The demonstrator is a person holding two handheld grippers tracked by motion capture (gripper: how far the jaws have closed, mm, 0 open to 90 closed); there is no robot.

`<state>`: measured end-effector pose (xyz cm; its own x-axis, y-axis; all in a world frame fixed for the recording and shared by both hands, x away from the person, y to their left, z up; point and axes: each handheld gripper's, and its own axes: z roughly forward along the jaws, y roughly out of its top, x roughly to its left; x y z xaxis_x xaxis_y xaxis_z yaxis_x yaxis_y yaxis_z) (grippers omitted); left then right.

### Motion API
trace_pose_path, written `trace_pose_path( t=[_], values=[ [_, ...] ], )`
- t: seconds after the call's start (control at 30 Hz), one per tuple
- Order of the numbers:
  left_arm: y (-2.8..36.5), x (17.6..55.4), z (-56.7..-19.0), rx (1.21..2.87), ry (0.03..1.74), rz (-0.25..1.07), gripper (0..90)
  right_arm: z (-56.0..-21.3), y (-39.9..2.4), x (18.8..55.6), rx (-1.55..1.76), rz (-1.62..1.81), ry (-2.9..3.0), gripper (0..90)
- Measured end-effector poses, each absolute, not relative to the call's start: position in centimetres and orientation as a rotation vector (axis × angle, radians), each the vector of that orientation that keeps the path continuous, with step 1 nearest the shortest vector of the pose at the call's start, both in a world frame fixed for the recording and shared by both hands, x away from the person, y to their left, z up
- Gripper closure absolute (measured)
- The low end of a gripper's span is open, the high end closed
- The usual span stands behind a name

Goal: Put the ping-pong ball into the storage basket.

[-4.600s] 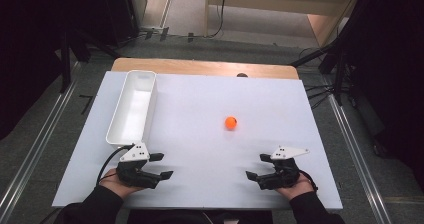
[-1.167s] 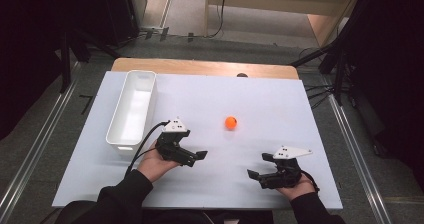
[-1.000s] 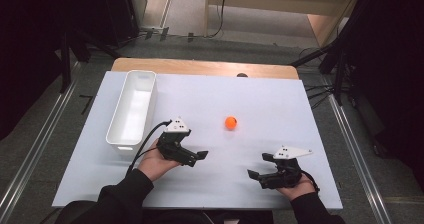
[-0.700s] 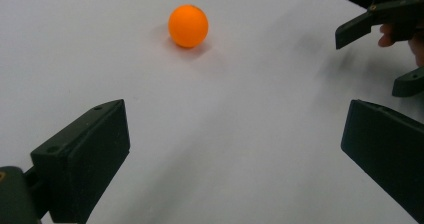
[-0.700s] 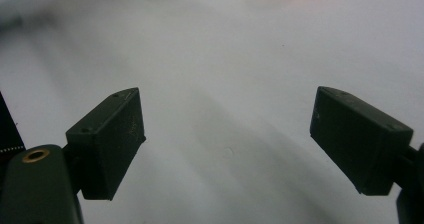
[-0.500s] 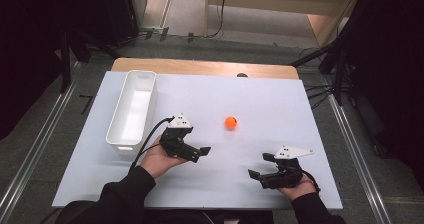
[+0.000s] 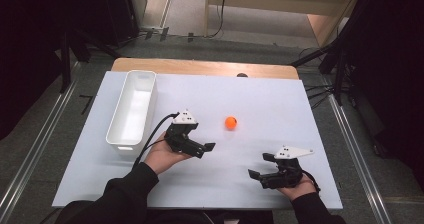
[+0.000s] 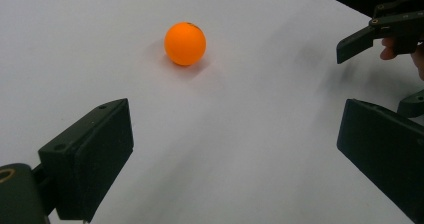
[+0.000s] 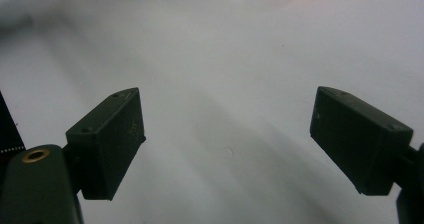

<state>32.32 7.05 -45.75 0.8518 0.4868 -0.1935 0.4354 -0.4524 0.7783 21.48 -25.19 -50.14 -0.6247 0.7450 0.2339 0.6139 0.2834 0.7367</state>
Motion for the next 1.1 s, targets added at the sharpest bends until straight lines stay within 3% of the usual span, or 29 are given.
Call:
trace_pose_path(
  t=[1.1],
  values=[
    [4.4, 34.3, -46.0, 2.122, 0.663, 0.097, 2.0, -50.1, -25.2, 21.5, 1.269, 1.253, 2.396, 12.7]
  ],
)
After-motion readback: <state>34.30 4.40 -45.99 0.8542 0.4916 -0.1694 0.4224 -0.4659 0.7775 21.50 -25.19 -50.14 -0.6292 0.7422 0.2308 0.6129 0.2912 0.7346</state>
